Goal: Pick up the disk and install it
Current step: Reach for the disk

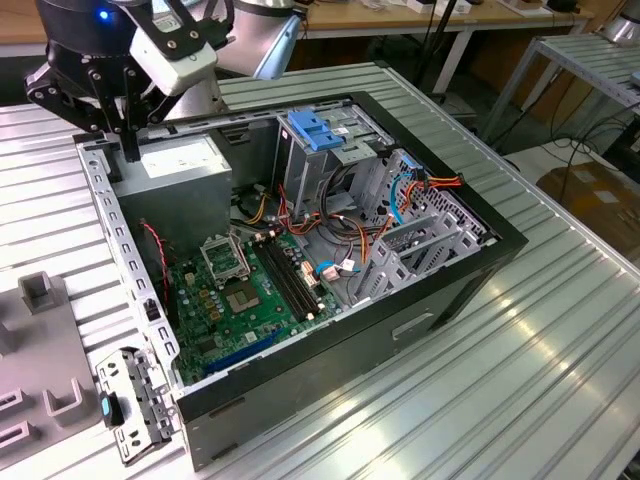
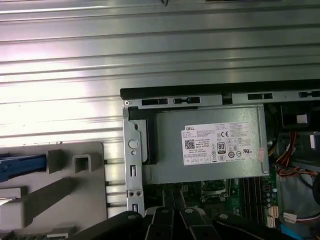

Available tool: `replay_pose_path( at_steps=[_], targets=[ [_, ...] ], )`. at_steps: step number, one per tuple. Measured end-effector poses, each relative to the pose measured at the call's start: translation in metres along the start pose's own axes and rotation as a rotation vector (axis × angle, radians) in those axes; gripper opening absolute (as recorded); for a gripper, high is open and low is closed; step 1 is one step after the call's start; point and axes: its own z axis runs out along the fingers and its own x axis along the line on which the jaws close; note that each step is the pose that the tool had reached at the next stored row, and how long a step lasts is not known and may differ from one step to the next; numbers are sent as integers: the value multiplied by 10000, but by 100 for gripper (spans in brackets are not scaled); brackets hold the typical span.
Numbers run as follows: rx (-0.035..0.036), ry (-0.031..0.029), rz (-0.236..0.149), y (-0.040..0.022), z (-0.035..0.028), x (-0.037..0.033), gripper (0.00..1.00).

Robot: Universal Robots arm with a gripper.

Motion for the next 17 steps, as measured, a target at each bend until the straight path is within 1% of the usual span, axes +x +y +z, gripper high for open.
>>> replay_pose_path(
  at_steps=[5, 6, 7, 12, 17],
  targets=[
    [1, 0, 1, -8, 6, 107, 11],
    [1, 1, 1, -12, 9, 154, 11],
    [0, 1, 0, -14, 10, 176, 11],
    [0, 1, 1, -22, 14, 279, 11],
    [0, 0, 0, -28, 17, 361, 11]
  ],
)
